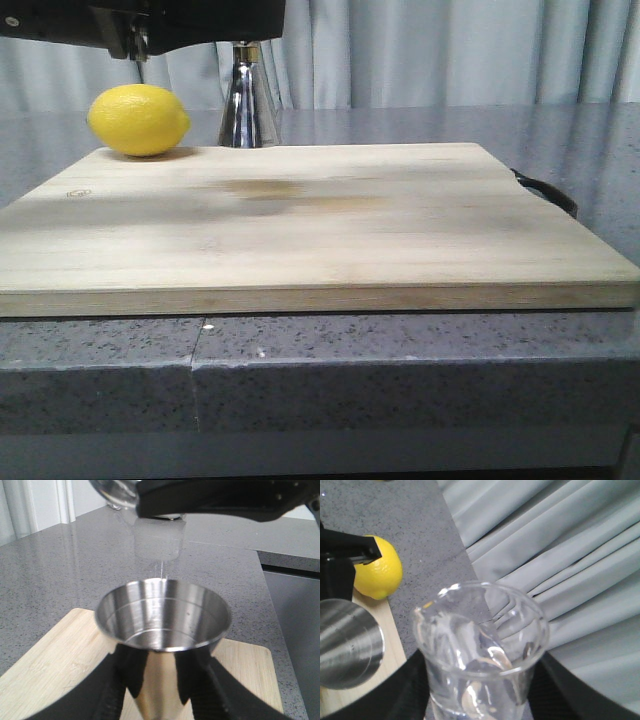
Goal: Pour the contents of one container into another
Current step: 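Tilt the beaker with the right gripper, pouring liquid into the jigger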
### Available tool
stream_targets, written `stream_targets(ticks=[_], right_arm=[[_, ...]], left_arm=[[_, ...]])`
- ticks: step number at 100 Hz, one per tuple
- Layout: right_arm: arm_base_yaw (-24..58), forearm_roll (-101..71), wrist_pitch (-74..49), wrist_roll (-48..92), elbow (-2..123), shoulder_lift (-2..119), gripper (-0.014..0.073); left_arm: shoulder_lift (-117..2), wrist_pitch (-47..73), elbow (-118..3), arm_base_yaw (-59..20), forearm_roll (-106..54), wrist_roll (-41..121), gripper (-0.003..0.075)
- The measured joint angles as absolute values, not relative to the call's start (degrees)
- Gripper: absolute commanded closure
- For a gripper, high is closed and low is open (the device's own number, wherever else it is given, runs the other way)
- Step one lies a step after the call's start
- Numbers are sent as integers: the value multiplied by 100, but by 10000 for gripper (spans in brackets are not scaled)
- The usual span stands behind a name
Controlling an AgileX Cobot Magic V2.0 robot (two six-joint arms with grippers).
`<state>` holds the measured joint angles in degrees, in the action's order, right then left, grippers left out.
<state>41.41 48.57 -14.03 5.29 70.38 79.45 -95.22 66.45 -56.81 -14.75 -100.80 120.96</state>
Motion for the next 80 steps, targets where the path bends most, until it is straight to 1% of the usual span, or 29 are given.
stream_targets(ticks=[80], right_arm=[[4150,5877,-1178,529,7046,8210,275]], left_arm=[[-9522,6645,-5681,-1475,-10080,12096,490]])
